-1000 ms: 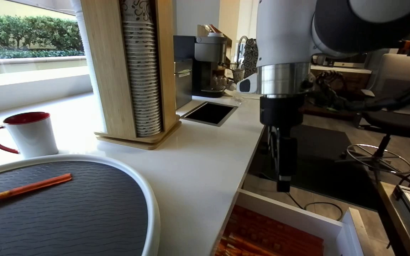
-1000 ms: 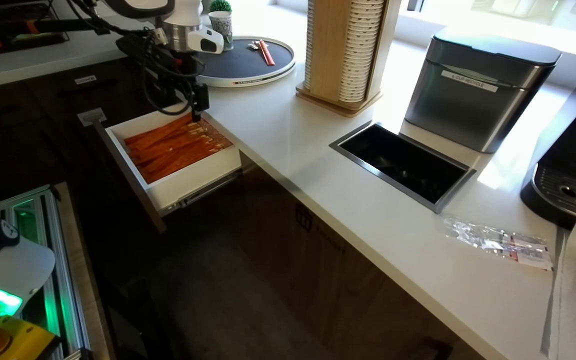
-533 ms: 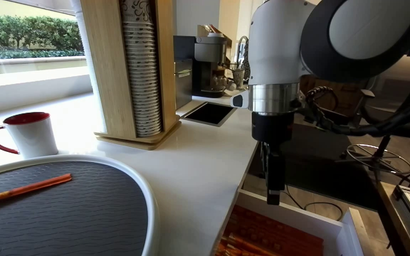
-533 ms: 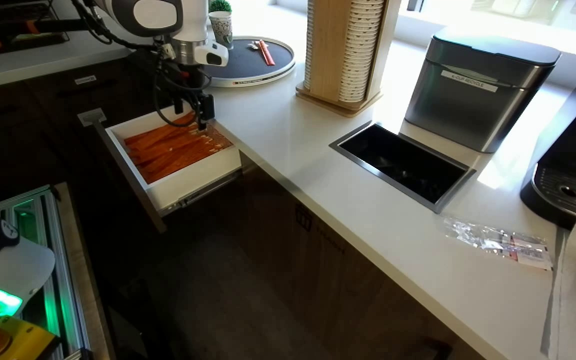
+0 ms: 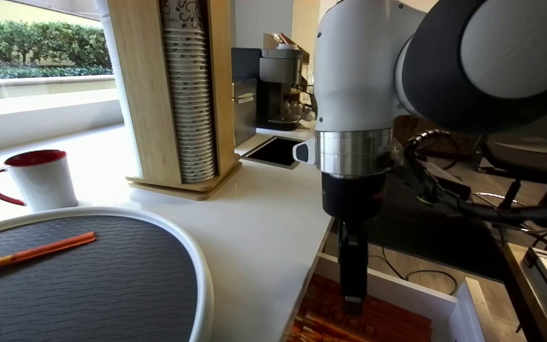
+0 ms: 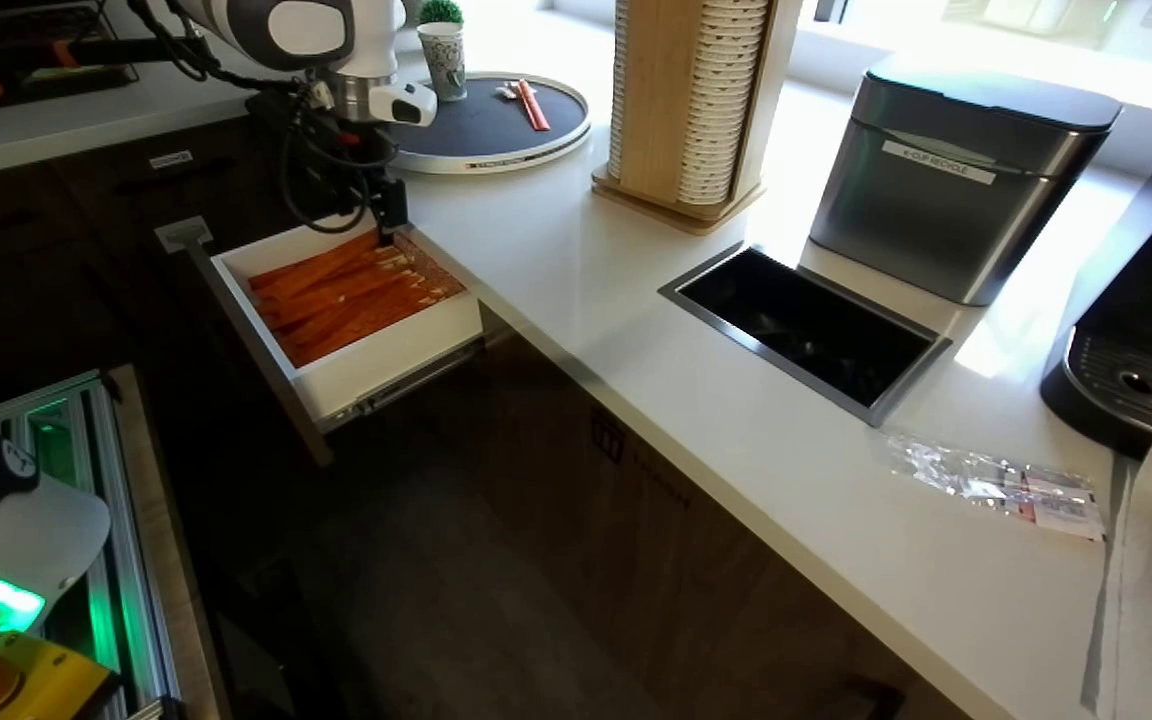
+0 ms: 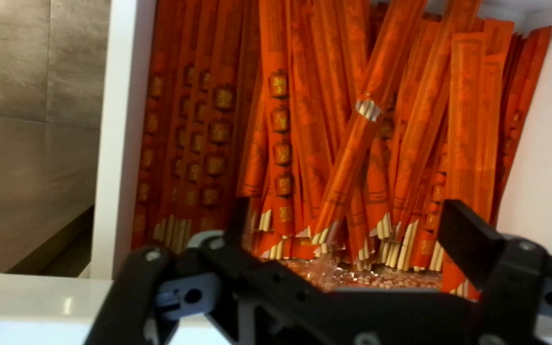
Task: Remove one orange object from the sink and put it in the bin
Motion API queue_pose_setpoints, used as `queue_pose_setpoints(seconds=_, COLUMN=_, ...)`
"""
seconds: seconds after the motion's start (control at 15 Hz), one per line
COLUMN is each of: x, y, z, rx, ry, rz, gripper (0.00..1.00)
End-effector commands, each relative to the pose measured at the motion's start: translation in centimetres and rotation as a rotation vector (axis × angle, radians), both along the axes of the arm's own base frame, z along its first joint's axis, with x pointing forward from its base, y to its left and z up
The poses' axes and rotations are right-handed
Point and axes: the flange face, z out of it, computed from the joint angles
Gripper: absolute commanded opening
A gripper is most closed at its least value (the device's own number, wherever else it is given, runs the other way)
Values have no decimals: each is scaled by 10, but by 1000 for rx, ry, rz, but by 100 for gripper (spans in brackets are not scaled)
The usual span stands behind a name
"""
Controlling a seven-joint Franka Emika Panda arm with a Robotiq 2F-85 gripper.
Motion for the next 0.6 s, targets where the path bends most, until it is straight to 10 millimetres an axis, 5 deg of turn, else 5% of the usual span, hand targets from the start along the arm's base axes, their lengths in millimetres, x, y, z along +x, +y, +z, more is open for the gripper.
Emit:
queue_pose_setpoints(seconds=0.0, x=-1, y=23, z=-30, rx=18, ry=30, rz=-80, gripper=100)
queue_pose_setpoints(seconds=0.53, x=-15, y=18, z=-97, rx=12, ry=102, rz=-270, gripper=100)
